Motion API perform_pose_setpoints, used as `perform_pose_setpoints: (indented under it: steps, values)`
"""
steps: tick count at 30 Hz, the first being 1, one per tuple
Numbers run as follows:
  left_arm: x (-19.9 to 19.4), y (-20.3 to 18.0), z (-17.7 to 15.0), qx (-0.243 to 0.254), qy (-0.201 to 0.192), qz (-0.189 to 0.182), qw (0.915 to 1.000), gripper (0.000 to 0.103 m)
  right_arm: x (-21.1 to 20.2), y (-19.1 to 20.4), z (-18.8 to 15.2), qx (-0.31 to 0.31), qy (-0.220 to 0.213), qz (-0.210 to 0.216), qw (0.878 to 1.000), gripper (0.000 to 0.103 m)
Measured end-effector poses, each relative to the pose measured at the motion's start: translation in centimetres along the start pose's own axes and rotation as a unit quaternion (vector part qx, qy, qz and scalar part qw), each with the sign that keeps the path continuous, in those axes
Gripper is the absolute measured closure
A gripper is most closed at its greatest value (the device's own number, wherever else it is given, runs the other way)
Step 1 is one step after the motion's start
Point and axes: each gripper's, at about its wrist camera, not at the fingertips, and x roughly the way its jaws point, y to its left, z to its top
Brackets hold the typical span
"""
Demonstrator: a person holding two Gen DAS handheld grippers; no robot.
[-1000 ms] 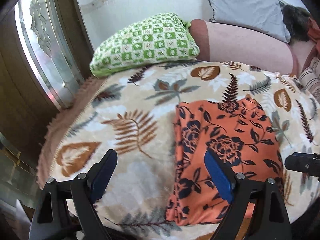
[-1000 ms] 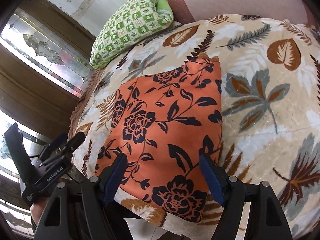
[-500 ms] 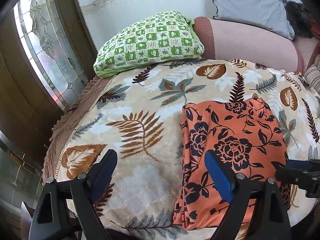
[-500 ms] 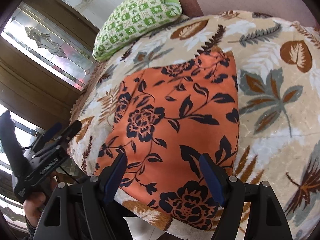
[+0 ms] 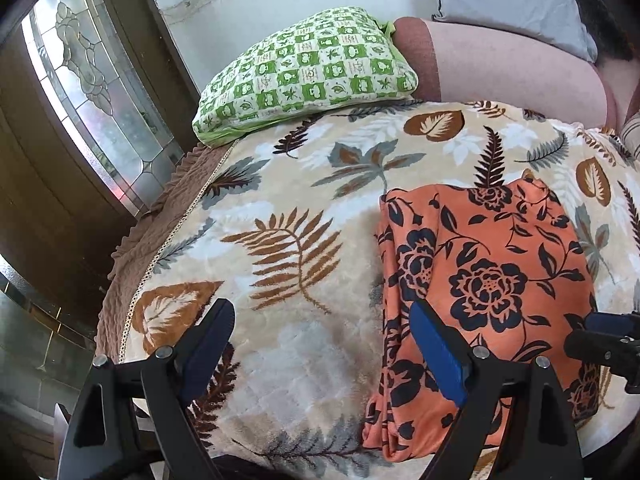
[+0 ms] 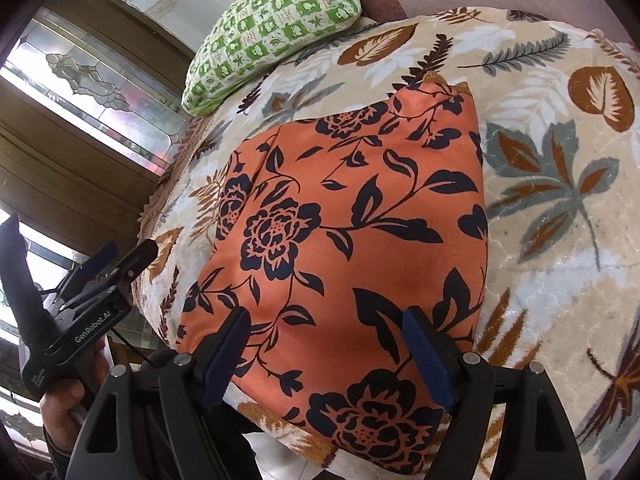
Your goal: Fold small clothes
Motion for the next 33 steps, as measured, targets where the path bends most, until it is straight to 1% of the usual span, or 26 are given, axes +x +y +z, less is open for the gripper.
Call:
perform_pose_setpoints:
  steps: [3,13,21,24,26,29,33]
  values:
    - [0.4,-0.2,0.0,0.008,0.004,0.011,0.9999,0.013,0.1,-0.1,0.0,-0.001,0.000,0.003,1.000,0.022]
    - [1.3,-0.9,-0.3,0.030,0.017,0.027,0.9990,0.013,0.2,-0.4,-0.1,-0.005,0.001,0.011,1.000,0.022]
    - [1.4,-1.4,-0.4,0.047,0.005,0.046,0.9978,0.013,0.2,-0.6,0.0,-0.007,0.001,0.017,1.000,0.022]
    - [1.4,-1.5,-0.3,0.052,0.002,0.048,0.9975,0.013,0.2,-0.6,0.0,-0.010,0.001,0.019,1.000,0.022]
    - [1.8,-1.4,-0.3,0.050,0.010,0.039,0.9979,0.013,0.2,-0.6,0.0,-0.011,0.002,0.022,1.000,0.022]
    - [2.5,-1.4,-0.4,0.045,0.024,0.032,0.9982,0.013,-0.3,-0.8,0.1,-0.008,-0.006,0.030,1.000,0.022]
    - [2.9,-1.4,-0.5,0.043,0.030,0.029,0.9982,0.013,-2.5,-1.8,0.3,0.010,-0.041,0.026,0.999,0.022]
